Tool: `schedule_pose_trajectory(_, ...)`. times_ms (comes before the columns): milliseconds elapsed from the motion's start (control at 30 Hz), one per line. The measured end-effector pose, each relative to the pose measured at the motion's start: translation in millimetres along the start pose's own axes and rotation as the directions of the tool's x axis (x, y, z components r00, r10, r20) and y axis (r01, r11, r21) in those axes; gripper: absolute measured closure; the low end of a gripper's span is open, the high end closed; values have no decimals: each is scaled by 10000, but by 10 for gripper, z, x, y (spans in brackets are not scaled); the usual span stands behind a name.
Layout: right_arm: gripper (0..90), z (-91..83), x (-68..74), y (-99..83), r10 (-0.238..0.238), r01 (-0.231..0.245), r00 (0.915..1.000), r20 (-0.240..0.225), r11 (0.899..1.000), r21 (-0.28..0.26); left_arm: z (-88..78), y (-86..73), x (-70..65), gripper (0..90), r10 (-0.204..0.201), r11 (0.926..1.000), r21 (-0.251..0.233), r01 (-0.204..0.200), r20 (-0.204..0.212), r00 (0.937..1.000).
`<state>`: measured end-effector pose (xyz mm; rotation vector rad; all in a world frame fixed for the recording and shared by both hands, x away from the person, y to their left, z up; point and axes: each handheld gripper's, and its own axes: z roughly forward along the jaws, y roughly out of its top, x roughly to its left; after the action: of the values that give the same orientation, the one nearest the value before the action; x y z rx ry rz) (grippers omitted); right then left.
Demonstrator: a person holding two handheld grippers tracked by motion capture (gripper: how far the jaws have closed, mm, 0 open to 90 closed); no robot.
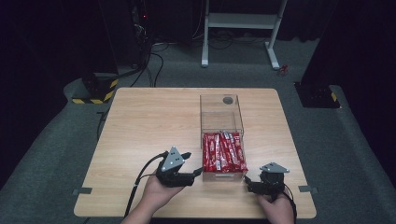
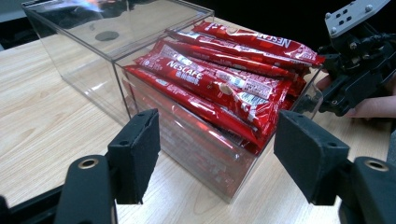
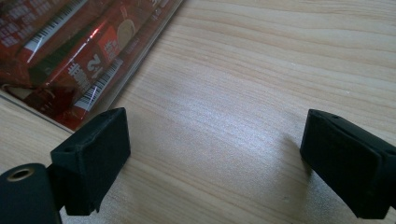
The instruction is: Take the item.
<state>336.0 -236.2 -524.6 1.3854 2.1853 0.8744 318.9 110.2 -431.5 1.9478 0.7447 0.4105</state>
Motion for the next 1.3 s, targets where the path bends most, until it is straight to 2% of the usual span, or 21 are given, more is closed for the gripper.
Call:
schedule_pose_trajectory(833, 81, 1, -1, -1, -20, 20, 10000, 7, 10000, -8, 299, 178, -87, 351, 66, 9998, 209, -74, 368, 9993)
schedule_pose_trajectory(1067, 81, 1, -1, -1, -23, 23, 10000, 7, 10000, -6, 408, 227, -92, 382, 68, 9993, 365, -81, 371, 9993)
schedule_pose_trajectory(1300, 81, 0, 1, -1, -12, 12, 10000, -4, 10000, -3, 496, 234, -58, 447, -60, 9991, 423, 53, 160, 9999)
